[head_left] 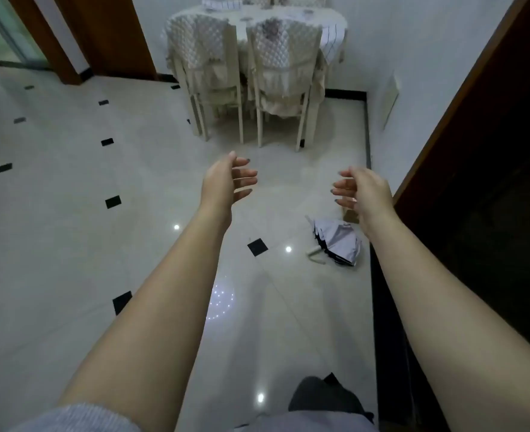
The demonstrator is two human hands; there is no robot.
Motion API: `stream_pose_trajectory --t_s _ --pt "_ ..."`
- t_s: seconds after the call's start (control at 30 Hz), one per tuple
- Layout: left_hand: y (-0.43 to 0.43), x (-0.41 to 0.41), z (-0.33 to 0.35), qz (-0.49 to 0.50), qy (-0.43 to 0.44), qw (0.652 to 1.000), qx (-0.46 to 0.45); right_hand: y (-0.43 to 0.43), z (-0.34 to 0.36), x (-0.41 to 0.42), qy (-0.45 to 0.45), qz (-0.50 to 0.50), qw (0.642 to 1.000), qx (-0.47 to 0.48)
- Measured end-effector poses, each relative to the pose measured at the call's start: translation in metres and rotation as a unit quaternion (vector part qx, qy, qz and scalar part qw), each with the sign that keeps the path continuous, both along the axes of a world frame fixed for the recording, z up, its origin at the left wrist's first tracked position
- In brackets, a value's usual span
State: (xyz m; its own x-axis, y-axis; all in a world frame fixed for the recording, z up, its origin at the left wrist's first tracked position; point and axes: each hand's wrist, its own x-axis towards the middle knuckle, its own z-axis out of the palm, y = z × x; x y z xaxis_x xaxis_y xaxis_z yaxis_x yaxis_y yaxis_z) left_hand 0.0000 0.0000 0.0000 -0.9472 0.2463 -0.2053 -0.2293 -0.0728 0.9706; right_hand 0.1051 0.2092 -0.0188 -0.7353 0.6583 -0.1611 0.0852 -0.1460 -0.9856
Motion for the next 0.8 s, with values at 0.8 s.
stream_pose_trajectory --t_s 0.8 --pt "0.176 -0.241 -0.04 0.003 -0.05 0.998 -0.026 0.175 -0.04 -0.235 -0.047 -0.009 0.999 0.008"
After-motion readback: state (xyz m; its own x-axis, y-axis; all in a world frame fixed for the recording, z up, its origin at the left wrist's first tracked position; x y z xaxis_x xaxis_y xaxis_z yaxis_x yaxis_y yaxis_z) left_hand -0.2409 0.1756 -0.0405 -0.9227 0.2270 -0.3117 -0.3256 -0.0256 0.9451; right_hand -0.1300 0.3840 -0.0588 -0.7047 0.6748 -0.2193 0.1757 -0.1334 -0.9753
